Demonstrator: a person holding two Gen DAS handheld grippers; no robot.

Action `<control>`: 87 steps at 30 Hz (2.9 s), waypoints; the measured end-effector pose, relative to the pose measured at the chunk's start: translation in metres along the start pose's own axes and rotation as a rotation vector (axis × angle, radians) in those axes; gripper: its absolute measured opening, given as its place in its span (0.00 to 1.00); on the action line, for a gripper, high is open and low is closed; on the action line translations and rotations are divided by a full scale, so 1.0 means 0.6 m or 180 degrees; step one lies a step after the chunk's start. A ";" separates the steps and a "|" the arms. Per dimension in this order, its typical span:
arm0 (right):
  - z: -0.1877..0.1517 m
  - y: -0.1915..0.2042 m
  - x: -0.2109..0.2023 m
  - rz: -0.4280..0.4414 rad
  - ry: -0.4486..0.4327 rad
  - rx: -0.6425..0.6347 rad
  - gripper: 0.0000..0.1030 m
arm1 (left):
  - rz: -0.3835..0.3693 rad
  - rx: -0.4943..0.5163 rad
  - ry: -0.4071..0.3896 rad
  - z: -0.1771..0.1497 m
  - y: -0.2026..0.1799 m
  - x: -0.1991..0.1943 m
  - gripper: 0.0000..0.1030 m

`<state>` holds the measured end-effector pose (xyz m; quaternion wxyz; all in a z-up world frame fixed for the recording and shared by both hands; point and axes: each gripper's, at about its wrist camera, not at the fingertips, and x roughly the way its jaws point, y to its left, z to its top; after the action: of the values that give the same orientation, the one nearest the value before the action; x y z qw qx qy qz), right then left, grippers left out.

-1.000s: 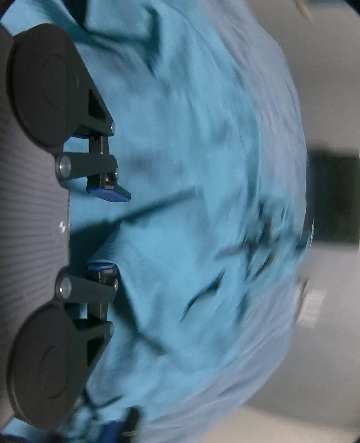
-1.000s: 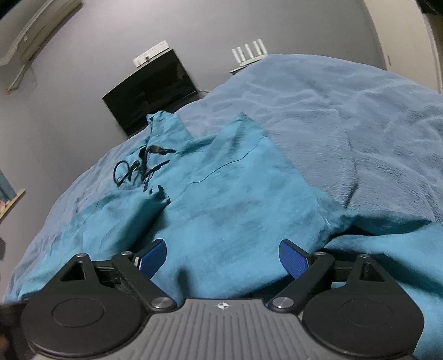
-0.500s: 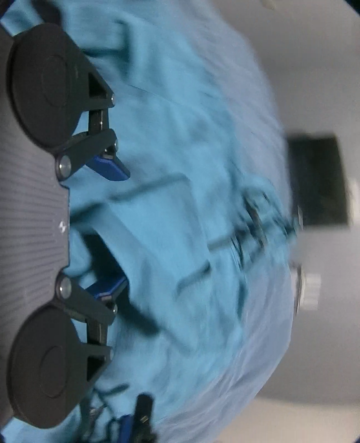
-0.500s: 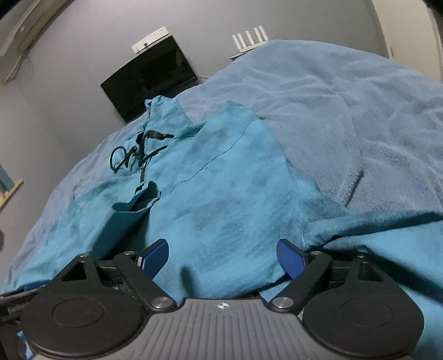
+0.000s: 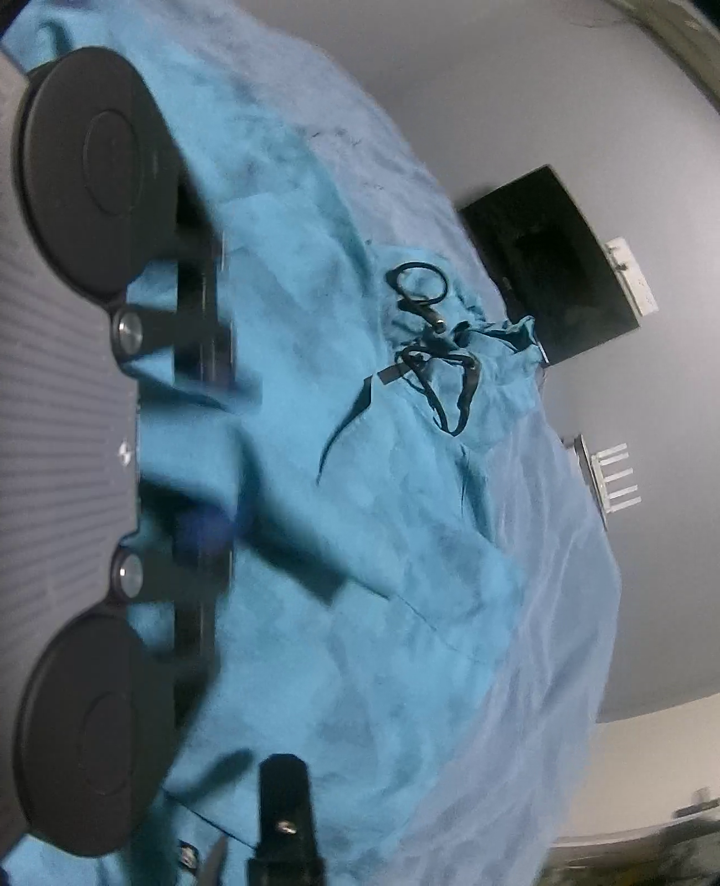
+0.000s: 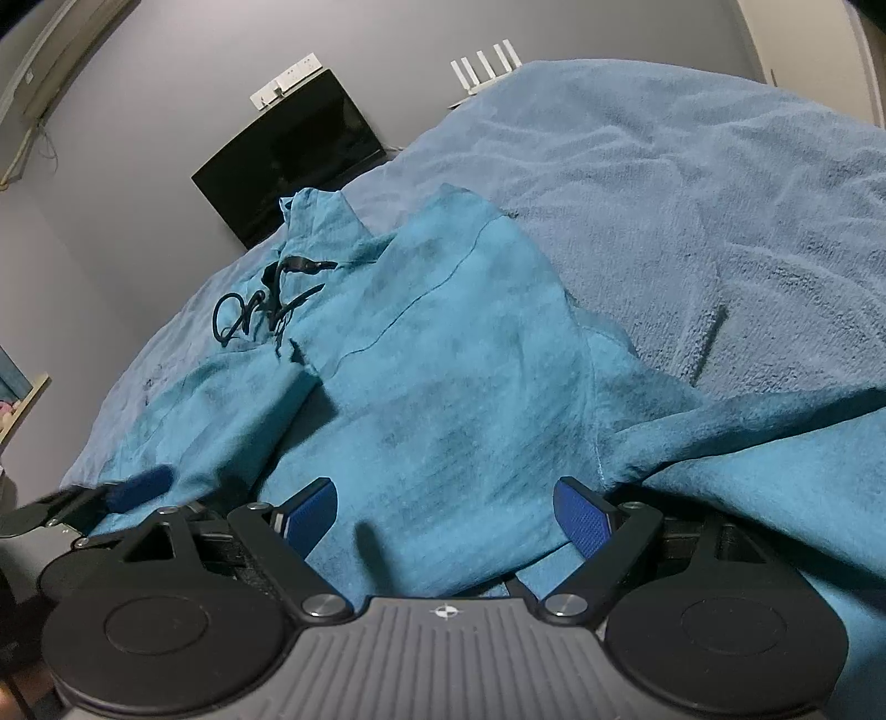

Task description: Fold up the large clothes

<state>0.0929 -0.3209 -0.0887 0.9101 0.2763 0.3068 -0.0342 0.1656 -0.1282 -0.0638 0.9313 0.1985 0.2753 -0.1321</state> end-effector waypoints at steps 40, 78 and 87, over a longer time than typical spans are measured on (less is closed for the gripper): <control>-0.003 0.001 0.003 0.0032 0.0007 -0.0050 0.88 | 0.0116 -0.3256 0.0394 -0.214 0.336 -0.030 0.46; 0.118 0.036 0.051 0.0008 0.0301 -0.1121 0.88 | 0.0144 -0.1976 0.0478 -0.159 0.362 0.020 0.59; 0.114 0.023 0.058 -0.0097 0.0134 -0.1211 0.89 | 0.0061 -0.2032 0.0589 -0.171 0.362 0.013 0.11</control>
<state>0.1609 -0.3411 -0.0569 0.9387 0.0951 0.3309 0.0166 0.2017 0.1085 -0.0827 0.9187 -0.0896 0.3844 -0.0118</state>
